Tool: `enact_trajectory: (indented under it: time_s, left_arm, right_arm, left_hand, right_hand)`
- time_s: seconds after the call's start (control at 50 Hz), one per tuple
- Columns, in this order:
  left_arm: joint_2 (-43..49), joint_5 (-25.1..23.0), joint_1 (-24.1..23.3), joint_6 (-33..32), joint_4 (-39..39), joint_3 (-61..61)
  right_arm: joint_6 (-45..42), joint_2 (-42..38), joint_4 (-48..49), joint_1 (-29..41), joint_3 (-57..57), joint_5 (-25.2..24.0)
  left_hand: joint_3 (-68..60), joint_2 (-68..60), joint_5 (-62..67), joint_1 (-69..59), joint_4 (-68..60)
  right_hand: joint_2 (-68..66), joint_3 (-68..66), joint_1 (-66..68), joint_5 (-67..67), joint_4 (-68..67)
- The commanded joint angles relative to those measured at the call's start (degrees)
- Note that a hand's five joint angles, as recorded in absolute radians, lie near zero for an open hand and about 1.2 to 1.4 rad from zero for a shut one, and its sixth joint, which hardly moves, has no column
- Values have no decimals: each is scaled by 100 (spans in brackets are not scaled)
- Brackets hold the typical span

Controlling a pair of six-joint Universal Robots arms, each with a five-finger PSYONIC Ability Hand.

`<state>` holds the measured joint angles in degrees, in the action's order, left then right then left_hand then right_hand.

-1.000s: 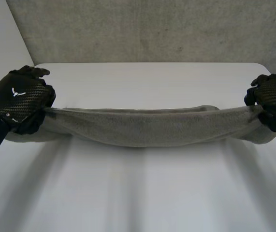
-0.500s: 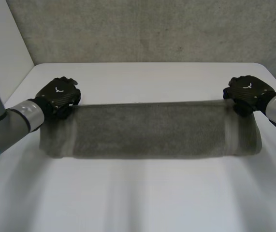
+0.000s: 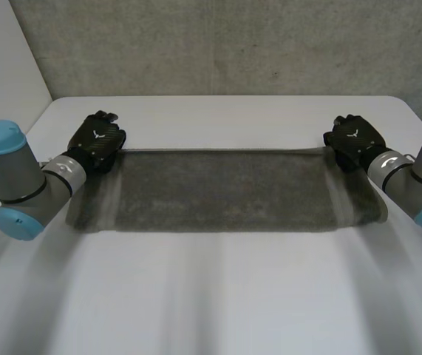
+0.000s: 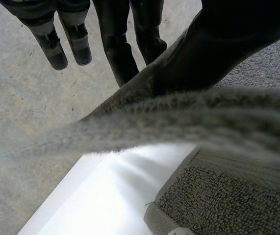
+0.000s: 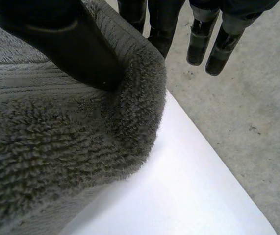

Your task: Fold the towel.

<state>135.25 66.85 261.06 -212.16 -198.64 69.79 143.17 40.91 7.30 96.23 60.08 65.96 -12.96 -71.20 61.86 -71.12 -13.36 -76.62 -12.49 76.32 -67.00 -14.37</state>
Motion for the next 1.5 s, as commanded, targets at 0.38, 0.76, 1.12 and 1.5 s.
enact_trajectory:
  time_s: [0.38,0.76,1.12,1.5]
  left_arm:
    - [-1185,109,59,96,-149,860]
    - [-3479,-5,332,1872,-193,3770]
    - [-3426,21,200,1872,-395,3945]
    - [-3505,30,332,1872,-395,3989]
  right_arm:
    - [176,1657,166,142,1085,831]
    - [906,2835,52,-377,3704,233]
    - [334,1482,376,-561,3265,242]
    - [-304,2035,526,-2334,3230,49]
  left_hand:
    - [296,5325,-5391,5317,336]
    - [296,5157,-5223,5149,336]
    - [296,5157,-5223,5149,336]
    - [296,5174,-5240,5166,336]
  right_hand:
    - [6662,249,-6632,6700,437]
    - [5914,249,-5883,5952,437]
    - [3564,249,-3533,3601,437]
    - [-338,249,368,-300,437]
